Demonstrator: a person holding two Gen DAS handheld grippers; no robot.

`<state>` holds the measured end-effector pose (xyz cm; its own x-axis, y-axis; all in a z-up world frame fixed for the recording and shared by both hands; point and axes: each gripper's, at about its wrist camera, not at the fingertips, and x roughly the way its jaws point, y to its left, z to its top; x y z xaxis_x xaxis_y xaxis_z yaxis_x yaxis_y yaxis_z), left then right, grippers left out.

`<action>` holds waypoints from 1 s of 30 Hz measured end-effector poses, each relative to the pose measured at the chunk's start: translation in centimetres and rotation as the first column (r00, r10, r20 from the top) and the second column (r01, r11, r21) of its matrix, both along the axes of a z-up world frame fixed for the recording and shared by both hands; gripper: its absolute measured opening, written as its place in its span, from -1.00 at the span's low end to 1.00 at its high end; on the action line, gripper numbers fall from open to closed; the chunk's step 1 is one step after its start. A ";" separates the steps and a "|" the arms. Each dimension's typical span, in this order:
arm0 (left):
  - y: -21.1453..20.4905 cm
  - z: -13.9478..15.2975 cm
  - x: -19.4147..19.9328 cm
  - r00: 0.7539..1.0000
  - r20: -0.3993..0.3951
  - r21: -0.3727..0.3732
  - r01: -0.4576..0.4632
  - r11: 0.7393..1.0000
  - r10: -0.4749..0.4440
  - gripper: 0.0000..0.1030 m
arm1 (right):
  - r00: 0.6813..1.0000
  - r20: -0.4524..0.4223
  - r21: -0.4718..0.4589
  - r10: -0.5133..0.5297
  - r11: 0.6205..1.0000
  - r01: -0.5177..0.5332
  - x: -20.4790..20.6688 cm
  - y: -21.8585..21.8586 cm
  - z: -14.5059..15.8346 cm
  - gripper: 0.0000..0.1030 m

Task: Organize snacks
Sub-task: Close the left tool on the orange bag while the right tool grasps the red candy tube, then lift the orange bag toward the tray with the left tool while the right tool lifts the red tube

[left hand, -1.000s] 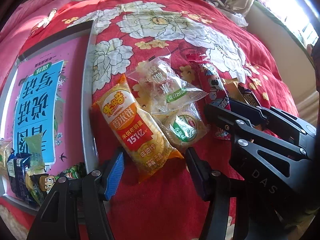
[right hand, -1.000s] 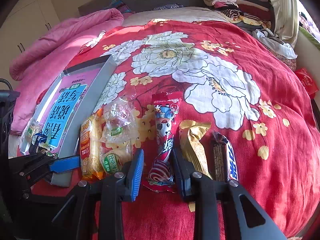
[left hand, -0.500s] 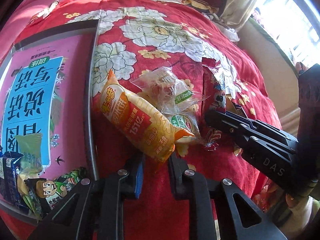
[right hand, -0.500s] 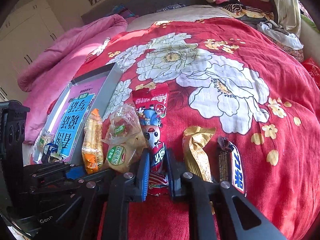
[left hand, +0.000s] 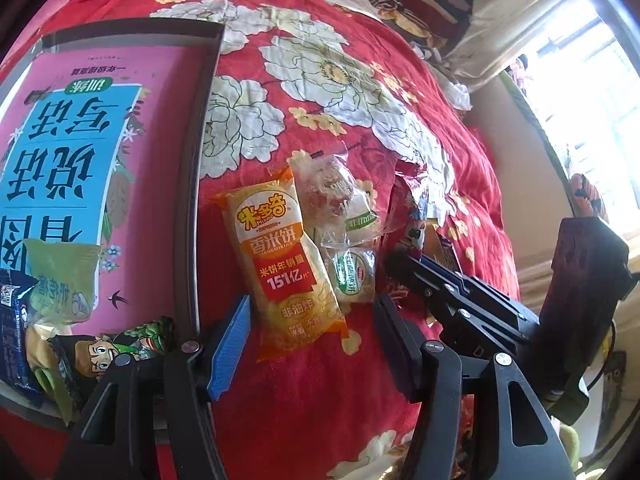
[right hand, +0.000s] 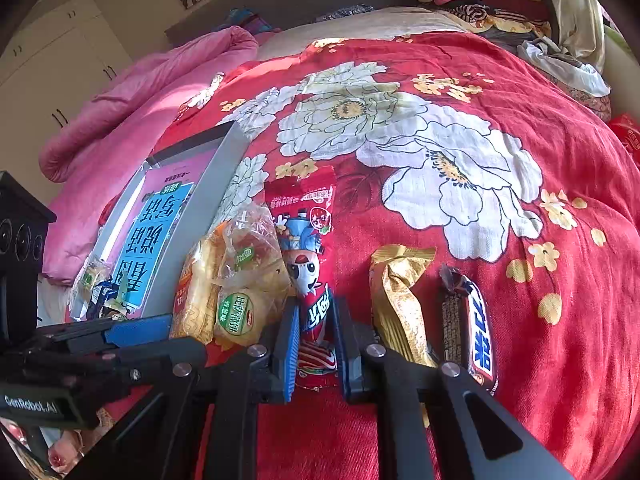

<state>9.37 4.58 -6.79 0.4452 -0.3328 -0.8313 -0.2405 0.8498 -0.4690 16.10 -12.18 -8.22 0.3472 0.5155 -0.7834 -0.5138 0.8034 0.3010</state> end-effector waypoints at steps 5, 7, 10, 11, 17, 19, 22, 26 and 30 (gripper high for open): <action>-0.4 -0.2 1.1 0.999 -0.026 0.040 -0.028 0.999 0.029 0.24 | 1.000 0.002 -0.001 0.003 1.000 -0.003 0.0 0.0 0.0 -0.68; -0.4 -0.2 1.4 0.998 -0.035 0.043 -0.051 0.998 0.053 0.24 | 1.000 0.004 -0.002 0.005 1.000 -0.005 -0.1 0.1 0.0 -0.68; 0.1 -0.3 1.9 0.996 -0.038 0.047 -0.084 0.995 0.086 0.20 | 1.000 0.002 0.003 0.009 1.000 -0.009 -0.1 0.2 0.0 -0.68; 0.2 -0.3 2.1 0.995 -0.037 0.047 -0.095 0.994 0.097 0.17 | 1.000 0.000 0.005 0.011 1.000 -0.011 -0.1 0.2 -0.1 -0.68; 1.1 -0.9 2.6 0.989 -0.037 0.042 -0.141 0.989 0.143 -0.30 | 1.000 0.002 0.026 0.020 0.999 -0.020 -0.2 0.4 0.0 -0.68; 1.2 -0.8 2.4 0.991 -0.028 0.039 -0.133 0.990 0.134 -0.31 | 1.000 0.002 0.047 0.021 0.999 -0.021 -0.2 0.3 0.2 -0.68; 1.2 -0.6 1.8 0.992 -0.017 0.018 -0.124 0.992 0.124 -0.32 | 1.000 0.004 0.067 0.018 0.998 -0.018 -0.2 0.0 0.4 -0.69; 0.8 -0.2 1.1 0.995 -0.005 0.019 -0.099 0.995 0.099 -0.33 | 1.000 0.006 0.098 0.010 0.995 -0.011 -0.2 -0.3 0.8 -0.69; 0.4 0.7 0.5 0.998 0.024 0.045 -0.067 0.997 0.066 -0.34 | 1.000 0.015 0.123 0.005 0.992 -0.007 -0.2 -0.6 1.2 -0.69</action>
